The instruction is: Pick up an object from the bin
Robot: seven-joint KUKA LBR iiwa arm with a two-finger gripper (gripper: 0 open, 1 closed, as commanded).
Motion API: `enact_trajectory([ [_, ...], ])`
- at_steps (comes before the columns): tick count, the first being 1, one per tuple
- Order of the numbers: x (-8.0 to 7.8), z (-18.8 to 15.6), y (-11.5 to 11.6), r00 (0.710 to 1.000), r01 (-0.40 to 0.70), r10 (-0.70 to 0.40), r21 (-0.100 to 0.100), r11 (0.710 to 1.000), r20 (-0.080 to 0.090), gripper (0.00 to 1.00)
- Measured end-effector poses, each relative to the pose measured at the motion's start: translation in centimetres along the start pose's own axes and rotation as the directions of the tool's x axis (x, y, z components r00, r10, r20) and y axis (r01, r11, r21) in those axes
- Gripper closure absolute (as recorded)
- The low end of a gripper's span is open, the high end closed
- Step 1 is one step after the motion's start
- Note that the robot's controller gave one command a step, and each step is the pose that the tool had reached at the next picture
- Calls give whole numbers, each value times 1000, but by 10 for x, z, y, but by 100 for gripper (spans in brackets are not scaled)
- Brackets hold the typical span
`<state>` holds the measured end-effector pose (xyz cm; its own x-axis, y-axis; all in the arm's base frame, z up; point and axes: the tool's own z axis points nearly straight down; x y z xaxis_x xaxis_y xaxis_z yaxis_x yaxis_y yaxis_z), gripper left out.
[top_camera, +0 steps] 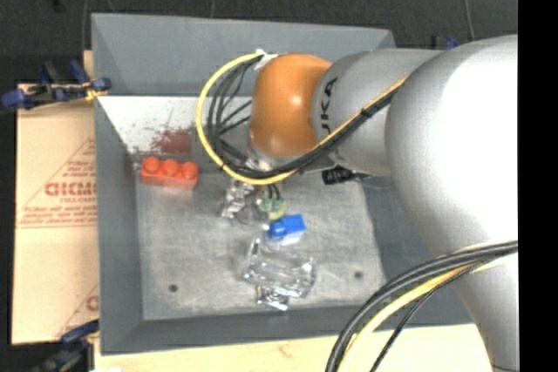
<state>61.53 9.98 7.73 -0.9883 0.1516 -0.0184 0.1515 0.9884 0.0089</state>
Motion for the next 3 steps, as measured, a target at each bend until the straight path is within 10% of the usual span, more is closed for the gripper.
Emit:
enact_trajectory([
  [1,1,-64,-12,999,31,-31,7,1000,-8,100],
  [2,3,-59,-11,999,30,-30,7,1000,-15,0],
  [3,47,-14,-69,1000,-25,25,-2,1000,14,0],
])
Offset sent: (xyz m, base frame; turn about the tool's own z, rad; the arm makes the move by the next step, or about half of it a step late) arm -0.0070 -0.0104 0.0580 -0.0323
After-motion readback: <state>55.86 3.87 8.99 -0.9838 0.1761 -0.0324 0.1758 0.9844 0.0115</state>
